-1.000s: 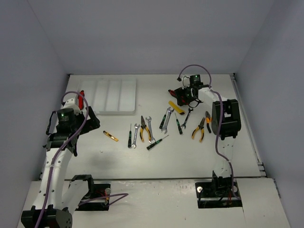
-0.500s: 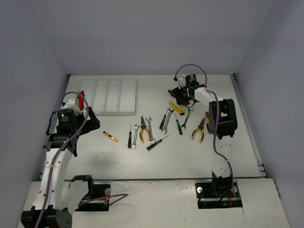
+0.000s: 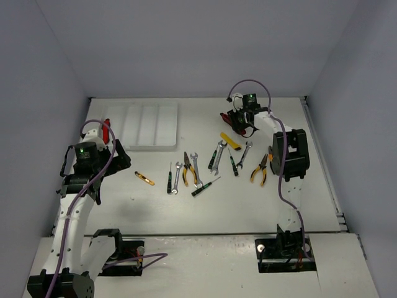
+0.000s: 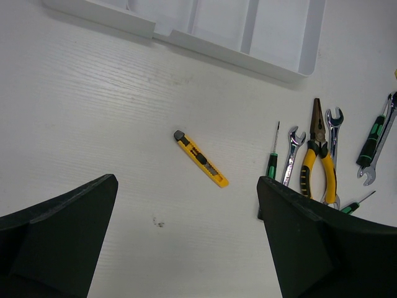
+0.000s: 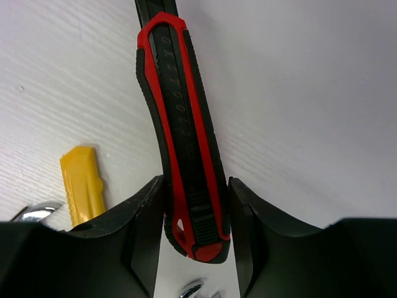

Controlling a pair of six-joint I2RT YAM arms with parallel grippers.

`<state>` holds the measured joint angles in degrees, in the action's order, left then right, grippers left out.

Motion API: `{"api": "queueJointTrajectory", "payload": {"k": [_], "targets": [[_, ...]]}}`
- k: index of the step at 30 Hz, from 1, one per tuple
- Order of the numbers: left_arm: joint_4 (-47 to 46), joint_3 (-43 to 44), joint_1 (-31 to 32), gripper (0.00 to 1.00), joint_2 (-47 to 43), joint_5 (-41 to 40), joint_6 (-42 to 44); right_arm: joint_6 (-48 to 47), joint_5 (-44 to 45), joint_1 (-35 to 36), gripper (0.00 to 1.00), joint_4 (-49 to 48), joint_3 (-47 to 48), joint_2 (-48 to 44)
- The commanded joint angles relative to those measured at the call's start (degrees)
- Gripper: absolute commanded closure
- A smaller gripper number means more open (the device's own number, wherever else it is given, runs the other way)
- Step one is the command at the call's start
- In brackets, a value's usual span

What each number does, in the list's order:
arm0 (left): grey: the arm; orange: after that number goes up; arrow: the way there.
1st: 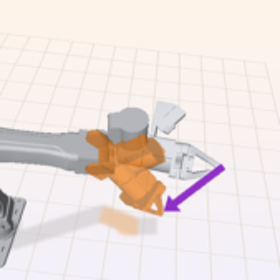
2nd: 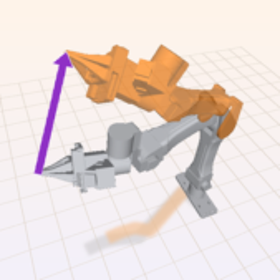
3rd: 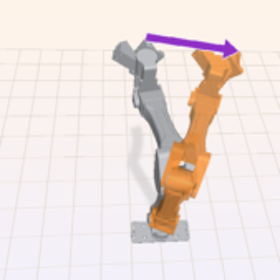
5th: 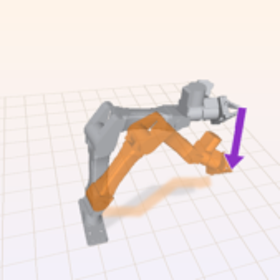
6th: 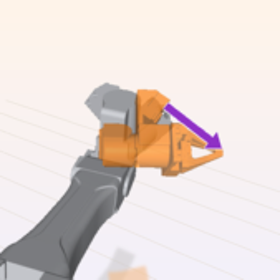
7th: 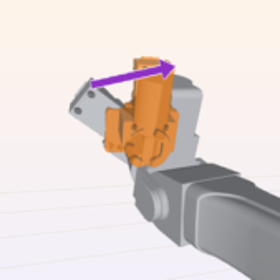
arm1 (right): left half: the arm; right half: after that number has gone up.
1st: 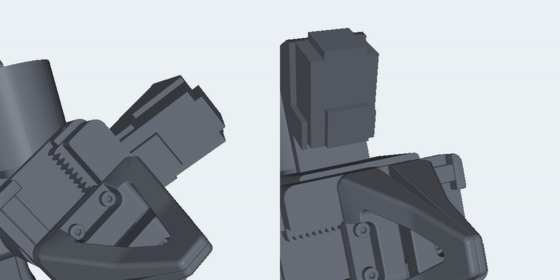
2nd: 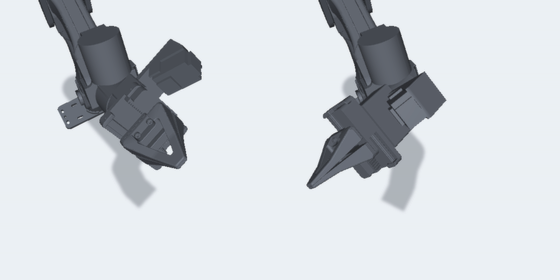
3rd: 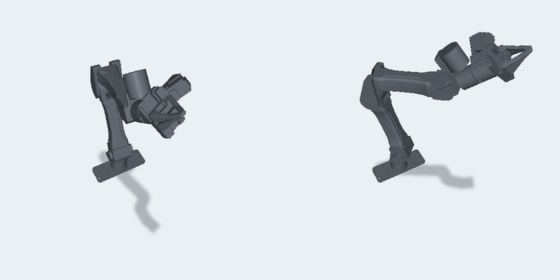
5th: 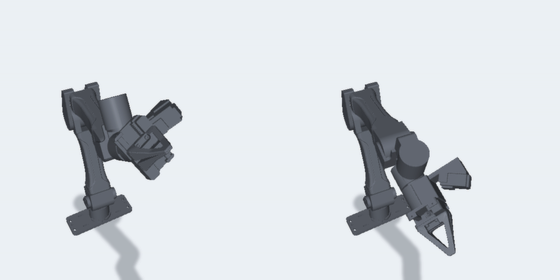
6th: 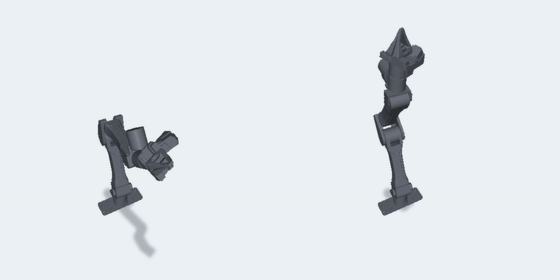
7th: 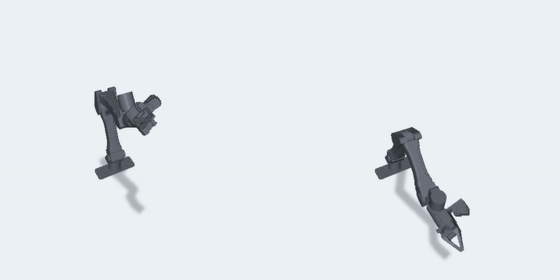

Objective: Sort the tools into containers

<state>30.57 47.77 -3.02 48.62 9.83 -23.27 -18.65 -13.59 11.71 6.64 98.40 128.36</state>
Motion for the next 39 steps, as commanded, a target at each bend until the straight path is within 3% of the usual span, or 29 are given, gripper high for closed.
{"api": "queueJointTrajectory", "payload": {"k": [1,9,19,24,39], "targets": [[-4.56,3.99,1.18,0.05,-0.65,4.06,-4.31,3.10,0.05,2.63,1.00,-2.00,2.92,-9.94],[-12.28,8.14,12.51,0.05,0.45,2.56,-12.60,11.96,3.03,11.48,1.00,-2.86,-7.85,-23.59],[-27.14,7.19,32.36,0.06,8.25,-12.02,-17.06,35.16,13.98,26.59,1.00,-15.22,-29.18,-40.47],[-33.04,6.28,35.18,0.10,11.79,-14.43,-17.82,39.04,18.10,31.86,1.00,-17.91,-34.23,-44.85],[-34.70,7.78,36.42,0.23,18.53,-11.33,-20.32,44.93,19.74,37.77,1.00,-26.33,-40.75,-49.35]]}}
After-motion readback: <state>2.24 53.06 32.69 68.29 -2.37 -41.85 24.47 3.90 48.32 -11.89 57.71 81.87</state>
